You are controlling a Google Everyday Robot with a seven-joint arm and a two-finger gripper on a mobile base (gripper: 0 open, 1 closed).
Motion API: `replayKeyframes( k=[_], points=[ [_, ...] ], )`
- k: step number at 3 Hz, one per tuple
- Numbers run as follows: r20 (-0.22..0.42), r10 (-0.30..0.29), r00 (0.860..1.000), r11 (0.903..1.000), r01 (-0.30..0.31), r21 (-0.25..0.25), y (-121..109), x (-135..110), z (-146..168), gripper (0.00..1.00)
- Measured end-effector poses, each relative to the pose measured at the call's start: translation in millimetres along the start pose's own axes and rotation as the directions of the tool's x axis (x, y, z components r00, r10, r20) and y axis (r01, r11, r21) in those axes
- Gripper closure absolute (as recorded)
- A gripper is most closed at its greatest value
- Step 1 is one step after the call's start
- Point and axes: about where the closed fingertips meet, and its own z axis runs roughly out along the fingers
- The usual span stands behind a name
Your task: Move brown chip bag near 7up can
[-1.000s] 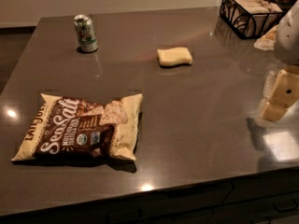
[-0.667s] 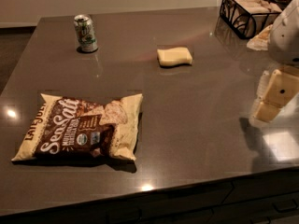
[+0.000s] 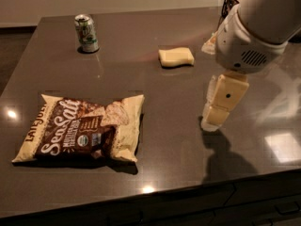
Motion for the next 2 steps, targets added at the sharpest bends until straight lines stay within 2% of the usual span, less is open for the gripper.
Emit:
replayKeyframes(
  k=[1,2],
  points=[
    [0.027,-0.042,0.999,0.9985,0.043,-0.035,13.2,-45.2,24.4,0.00],
    [0.063,-0.109,0.992,0.9858,0.116,-0.122,46.1,-111.3,75.3,0.00]
  ],
)
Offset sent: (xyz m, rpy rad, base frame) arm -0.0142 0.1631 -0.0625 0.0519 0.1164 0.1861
